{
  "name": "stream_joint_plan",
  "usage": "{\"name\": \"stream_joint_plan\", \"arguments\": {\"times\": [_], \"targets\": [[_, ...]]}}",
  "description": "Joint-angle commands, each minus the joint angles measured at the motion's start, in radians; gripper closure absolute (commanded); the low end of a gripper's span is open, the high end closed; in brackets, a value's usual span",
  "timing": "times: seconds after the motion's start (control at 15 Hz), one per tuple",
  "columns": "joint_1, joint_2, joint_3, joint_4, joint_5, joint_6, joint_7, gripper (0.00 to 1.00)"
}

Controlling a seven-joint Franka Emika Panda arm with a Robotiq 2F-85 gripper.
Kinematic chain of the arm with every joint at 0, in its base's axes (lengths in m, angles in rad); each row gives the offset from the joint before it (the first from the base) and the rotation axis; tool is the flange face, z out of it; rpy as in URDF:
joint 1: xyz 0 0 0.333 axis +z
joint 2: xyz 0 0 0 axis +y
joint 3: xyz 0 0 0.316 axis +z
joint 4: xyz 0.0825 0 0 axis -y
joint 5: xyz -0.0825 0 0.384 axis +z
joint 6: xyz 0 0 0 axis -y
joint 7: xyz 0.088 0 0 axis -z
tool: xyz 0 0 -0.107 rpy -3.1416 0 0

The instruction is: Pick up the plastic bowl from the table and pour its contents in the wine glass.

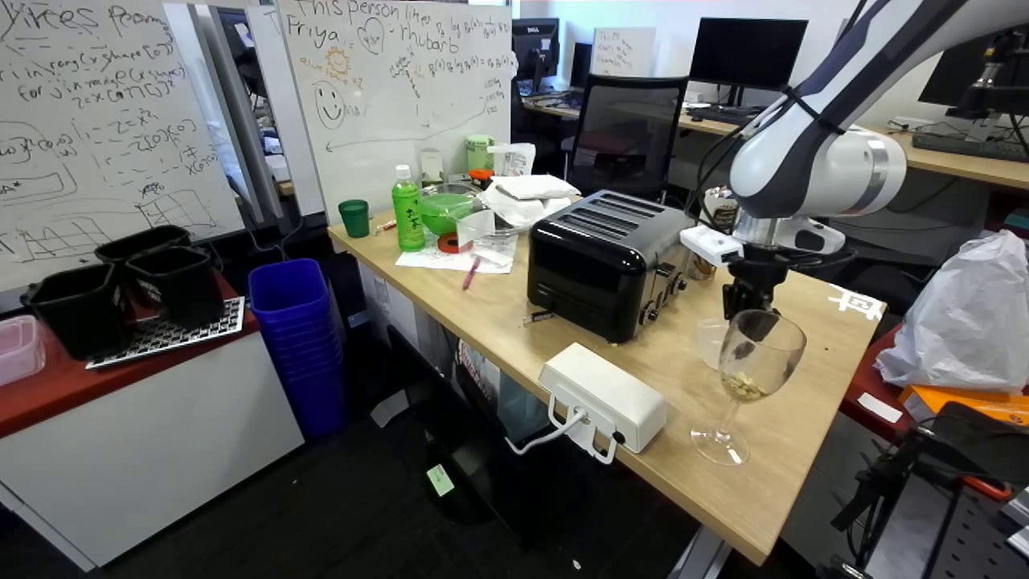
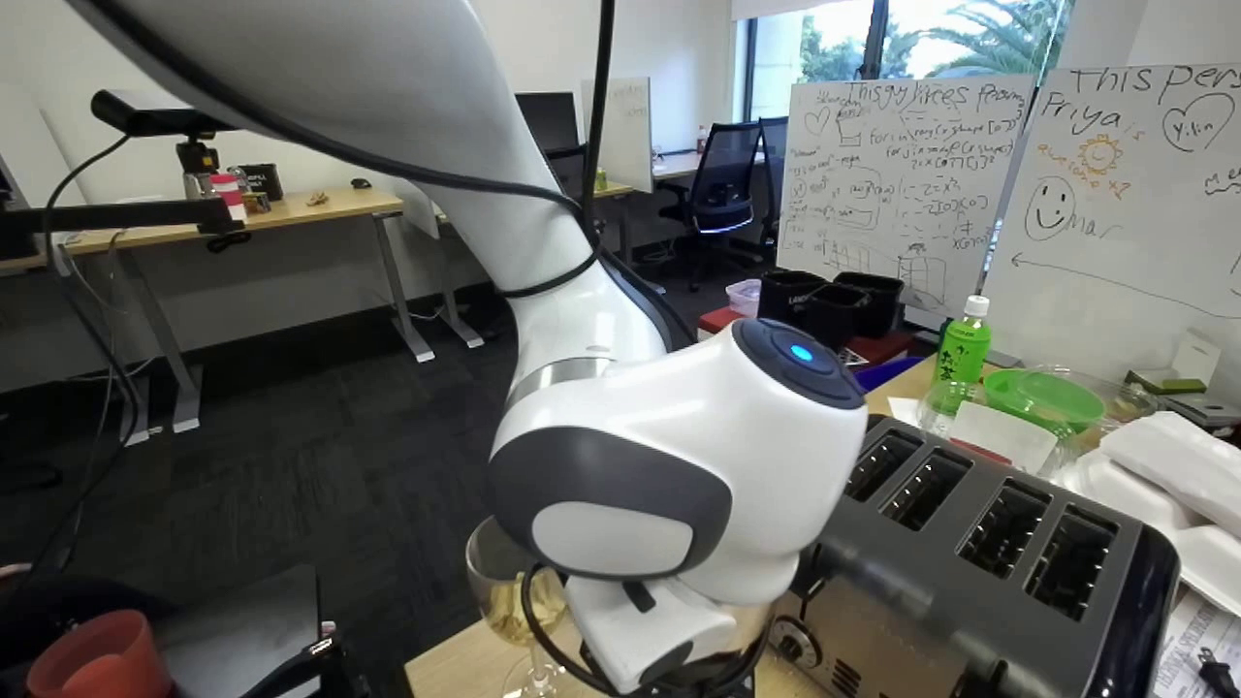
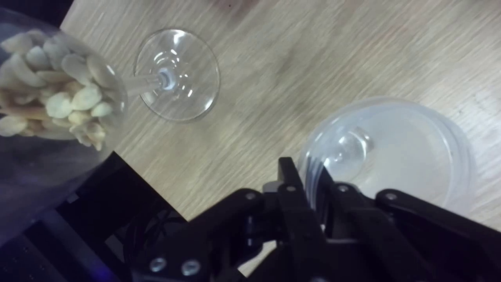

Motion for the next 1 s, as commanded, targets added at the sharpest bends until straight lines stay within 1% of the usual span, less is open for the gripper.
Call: {"name": "stream_joint_plan", "arguments": {"times": [0.0, 0.2, 0.33, 0.4, 0.53, 0.73, 0.93], "targets": [[-0.023, 0.025, 0.020, 0.008, 0.076, 0.028, -0.049, 0.97], [-0.024, 0.038, 0.017, 0.007, 0.108, 0.041, -0.047, 0.97], [-0.017, 0.046, 0.008, 0.003, 0.109, 0.052, -0.033, 0.97], [-0.018, 0.046, 0.010, 0.003, 0.113, 0.054, -0.037, 0.70], [-0.024, 0.042, 0.017, 0.001, 0.125, 0.054, -0.048, 0.56], [-0.015, 0.024, 0.010, -0.012, 0.116, 0.062, -0.037, 0.35], [-0.012, -0.024, 0.009, -0.039, 0.114, 0.066, -0.040, 0.14]]}}
